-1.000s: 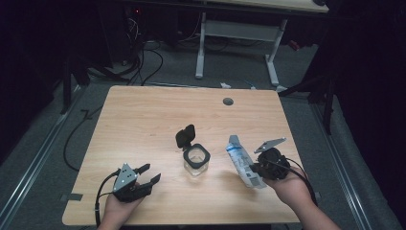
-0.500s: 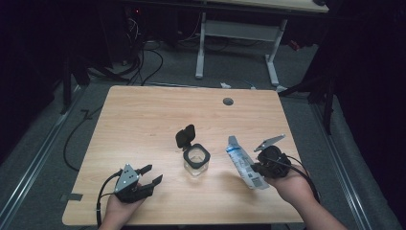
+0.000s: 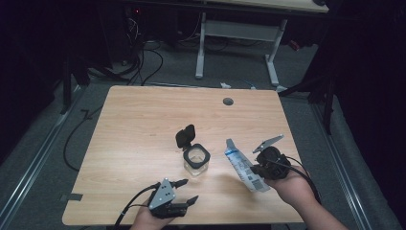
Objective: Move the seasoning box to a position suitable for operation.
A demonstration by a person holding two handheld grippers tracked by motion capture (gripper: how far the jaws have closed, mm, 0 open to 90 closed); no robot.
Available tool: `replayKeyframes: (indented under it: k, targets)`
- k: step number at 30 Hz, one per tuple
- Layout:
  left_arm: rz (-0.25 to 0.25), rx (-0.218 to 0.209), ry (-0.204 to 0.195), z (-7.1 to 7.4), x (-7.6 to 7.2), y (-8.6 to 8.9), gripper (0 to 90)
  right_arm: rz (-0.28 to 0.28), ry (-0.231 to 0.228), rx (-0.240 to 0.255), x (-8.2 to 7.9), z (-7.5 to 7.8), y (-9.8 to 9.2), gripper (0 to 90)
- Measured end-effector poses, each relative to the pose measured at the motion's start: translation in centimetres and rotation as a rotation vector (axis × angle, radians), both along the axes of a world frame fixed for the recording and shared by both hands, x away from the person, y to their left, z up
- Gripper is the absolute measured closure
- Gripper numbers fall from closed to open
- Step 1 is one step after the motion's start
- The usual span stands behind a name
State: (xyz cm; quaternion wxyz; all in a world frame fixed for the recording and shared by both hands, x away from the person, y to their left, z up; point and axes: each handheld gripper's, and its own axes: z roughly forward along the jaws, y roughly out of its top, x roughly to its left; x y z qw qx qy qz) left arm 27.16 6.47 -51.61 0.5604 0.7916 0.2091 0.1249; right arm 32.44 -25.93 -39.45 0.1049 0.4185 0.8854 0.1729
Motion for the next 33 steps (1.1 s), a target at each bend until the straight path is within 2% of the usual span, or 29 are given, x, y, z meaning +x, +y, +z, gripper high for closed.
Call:
replayKeyframes:
  k: [3,8,15,19,24,28,33]
  targets:
    - [-0.026,-0.014,0.01,0.0,-0.2,-1.8,32.7,0.006,0.01,-0.005,-0.1,-0.2,0.1,89.3]
    - [-0.052,-0.035,0.027,0.1,-0.1,-3.5,32.6,0.016,0.038,-0.026,-0.1,-0.5,0.2,89.3]
    - [-0.07,-0.021,0.059,-0.4,0.4,-5.9,30.0,0.009,0.052,-0.032,0.1,-0.1,0.2,89.4]
    - [-0.097,-0.027,0.064,-0.4,0.6,-8.0,27.0,0.013,0.056,-0.039,0.1,0.3,0.2,89.7]
    - [-0.121,-0.003,0.062,-0.3,0.9,-10.7,27.1,0.017,0.056,-0.044,-0.3,0.8,0.6,90.0]
    - [-0.123,0.009,0.094,-0.4,1.3,-11.8,27.3,0.024,0.053,-0.039,-0.5,1.2,1.0,90.0]
    - [-0.125,0.027,0.074,-0.5,1.1,-12.3,26.0,0.029,0.053,-0.028,-0.6,1.6,1.7,90.0]
